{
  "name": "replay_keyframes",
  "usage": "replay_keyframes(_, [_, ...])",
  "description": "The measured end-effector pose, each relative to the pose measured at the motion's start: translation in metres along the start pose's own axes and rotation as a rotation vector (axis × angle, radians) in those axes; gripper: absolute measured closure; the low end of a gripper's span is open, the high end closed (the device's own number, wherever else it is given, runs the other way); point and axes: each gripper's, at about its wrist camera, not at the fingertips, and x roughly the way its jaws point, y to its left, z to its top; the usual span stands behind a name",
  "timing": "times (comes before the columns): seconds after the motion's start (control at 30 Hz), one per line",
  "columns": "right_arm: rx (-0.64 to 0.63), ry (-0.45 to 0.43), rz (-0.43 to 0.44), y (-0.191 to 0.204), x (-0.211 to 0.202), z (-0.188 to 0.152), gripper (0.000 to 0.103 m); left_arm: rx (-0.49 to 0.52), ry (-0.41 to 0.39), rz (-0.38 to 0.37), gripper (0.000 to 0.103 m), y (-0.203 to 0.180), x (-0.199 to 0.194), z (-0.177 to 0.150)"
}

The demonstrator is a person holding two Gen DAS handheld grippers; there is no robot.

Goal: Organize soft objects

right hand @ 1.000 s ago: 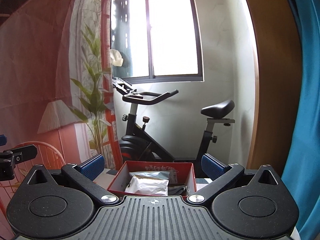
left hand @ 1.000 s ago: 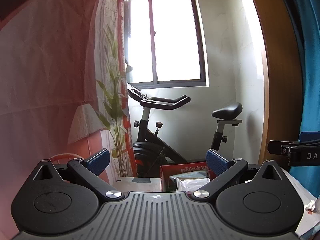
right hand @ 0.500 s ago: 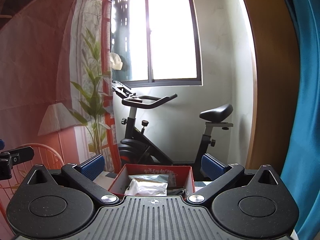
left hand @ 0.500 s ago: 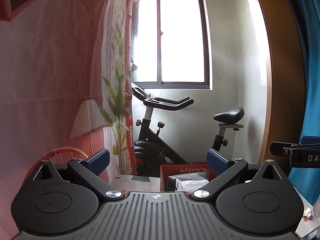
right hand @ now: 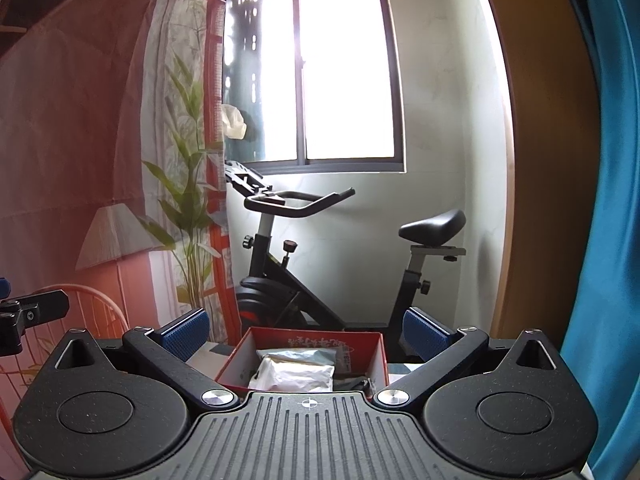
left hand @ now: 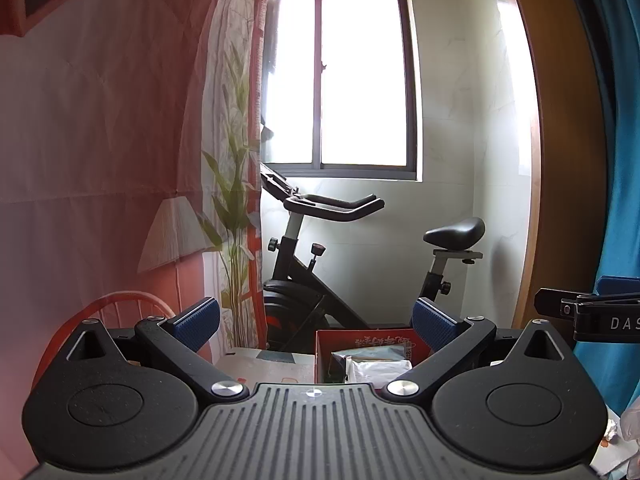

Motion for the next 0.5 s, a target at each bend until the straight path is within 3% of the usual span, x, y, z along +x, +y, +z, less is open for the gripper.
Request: replay_keyframes(0.5, [-0.001, 0.006, 0.007, -0.0022, 0.0005, -0.0006, 0.0, -0.014, -0.001, -0.027, 0.0, 0.009, 0.0029, -0.0028])
